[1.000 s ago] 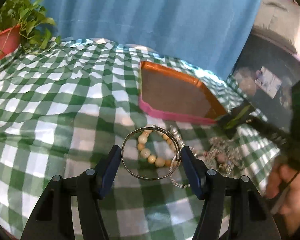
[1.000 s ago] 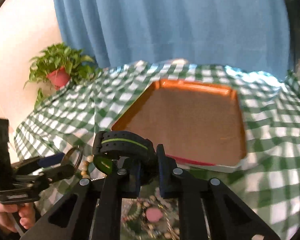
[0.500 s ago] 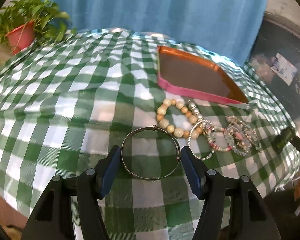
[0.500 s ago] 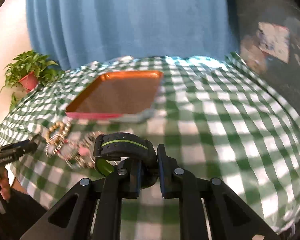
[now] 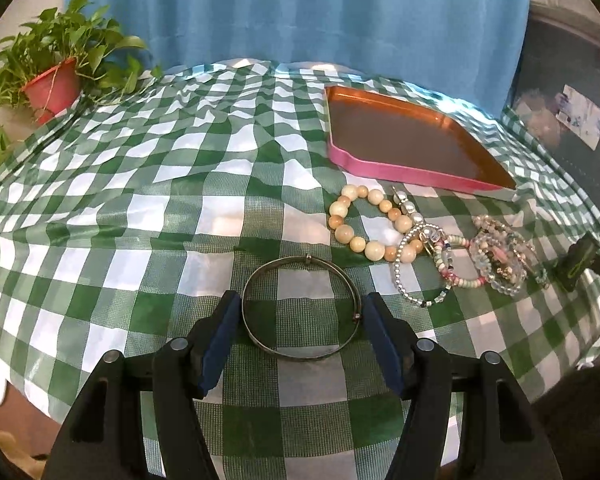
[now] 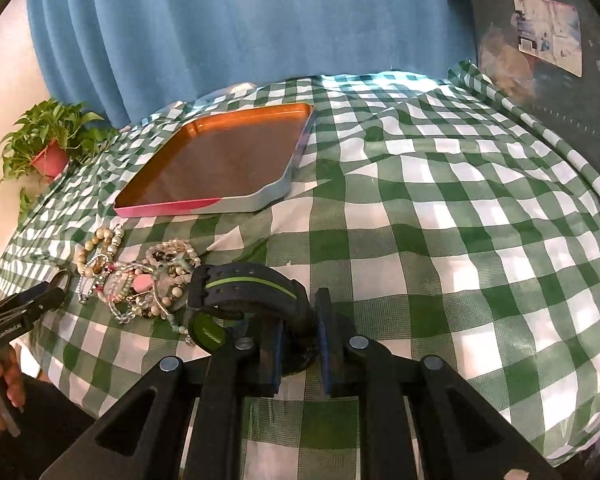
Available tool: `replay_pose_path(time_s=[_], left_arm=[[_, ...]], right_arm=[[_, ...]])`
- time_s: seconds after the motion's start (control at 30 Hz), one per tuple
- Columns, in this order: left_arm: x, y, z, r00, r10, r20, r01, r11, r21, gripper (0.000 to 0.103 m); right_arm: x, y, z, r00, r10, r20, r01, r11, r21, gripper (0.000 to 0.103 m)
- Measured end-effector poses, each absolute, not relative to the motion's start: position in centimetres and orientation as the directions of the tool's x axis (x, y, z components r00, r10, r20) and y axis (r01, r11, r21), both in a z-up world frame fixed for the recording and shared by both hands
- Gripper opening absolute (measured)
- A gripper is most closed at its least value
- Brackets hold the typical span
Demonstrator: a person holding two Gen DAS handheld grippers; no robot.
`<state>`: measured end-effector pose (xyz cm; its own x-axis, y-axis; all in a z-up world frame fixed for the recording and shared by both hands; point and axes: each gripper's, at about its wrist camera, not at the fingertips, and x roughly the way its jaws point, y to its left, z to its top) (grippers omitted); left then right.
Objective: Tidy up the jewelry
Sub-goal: 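Lift the gold bangle with the left tool while the right tool lifts the black watch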
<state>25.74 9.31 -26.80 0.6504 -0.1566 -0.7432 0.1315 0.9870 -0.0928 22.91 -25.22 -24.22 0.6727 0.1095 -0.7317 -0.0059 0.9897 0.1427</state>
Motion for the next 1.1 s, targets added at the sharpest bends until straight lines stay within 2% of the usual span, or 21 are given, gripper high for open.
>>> replay_pose_path(time_s=[0.1, 0.27, 0.33, 0.37, 0.63, 0.83, 0.97, 1.1], left_arm=[[25.8, 9.2, -26.8, 0.651, -0.149, -0.744, 0.131, 0.988, -0.083, 0.064], [26.0, 9.3, -26.8, 0.649, -0.143, -0.747, 0.126, 0.989, -0.08, 0.063], [26.1, 9.2, -26.8, 0.648, -0.144, -0.747, 0.128, 0.989, -0.08, 0.063], [26.0, 9.2, -26.8, 0.649, -0.144, -0.747, 0.128, 0.989, -0.079, 0.063], [25.8, 9.2, -25.9, 0.658, -0.145, -0.739, 0.108, 0.989, -0.097, 0.063], [24.2, 8.9, -23.6, 0.68, -0.179, -0.711, 0.111, 0.984, -0.141, 0.063], [23.7, 8.3, -20.8, 0.701, -0.214, -0.68, 0.124, 0.976, -0.18, 0.063], [22.7, 7.4, -15.9, 0.757, -0.255, -0.602, 0.175, 0.966, -0.189, 0.063]], right_arm=[[22.9, -25.7, -24.2, 0.674, 0.113, -0.73, 0.002, 0.988, 0.155, 0.027], [23.0, -25.9, -24.1, 0.676, 0.11, -0.728, 0.003, 0.988, 0.152, 0.03], [22.9, -25.8, -24.1, 0.677, 0.106, -0.728, -0.004, 0.99, 0.14, 0.025], [22.8, -25.6, -24.0, 0.679, 0.108, -0.726, -0.012, 0.991, 0.136, 0.015], [21.7, -23.2, -22.5, 0.72, 0.056, -0.692, -0.064, 0.998, 0.014, 0.013], [20.3, -22.8, -20.5, 0.73, 0.079, -0.679, -0.055, 0.997, 0.056, 0.013], [18.6, -21.7, -17.7, 0.764, 0.089, -0.639, -0.06, 0.996, 0.067, 0.013], [17.3, -19.6, -14.0, 0.797, 0.117, -0.592, -0.104, 0.993, 0.057, 0.013]])
